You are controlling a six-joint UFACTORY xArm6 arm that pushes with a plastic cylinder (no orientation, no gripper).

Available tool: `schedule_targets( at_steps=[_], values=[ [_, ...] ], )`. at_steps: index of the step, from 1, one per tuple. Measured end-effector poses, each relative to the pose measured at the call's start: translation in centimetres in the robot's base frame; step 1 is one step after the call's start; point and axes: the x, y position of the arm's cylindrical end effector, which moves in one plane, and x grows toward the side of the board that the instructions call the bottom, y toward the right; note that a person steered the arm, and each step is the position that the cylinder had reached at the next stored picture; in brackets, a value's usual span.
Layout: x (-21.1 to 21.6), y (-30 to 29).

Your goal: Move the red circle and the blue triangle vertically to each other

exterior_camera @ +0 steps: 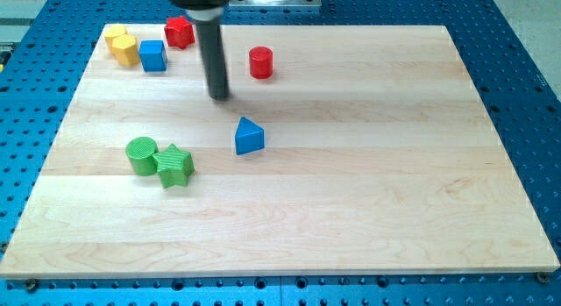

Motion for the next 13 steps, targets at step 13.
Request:
schedule_targets(
  at_steps=[13],
  values=[
    [11.1,8.9]
  ],
)
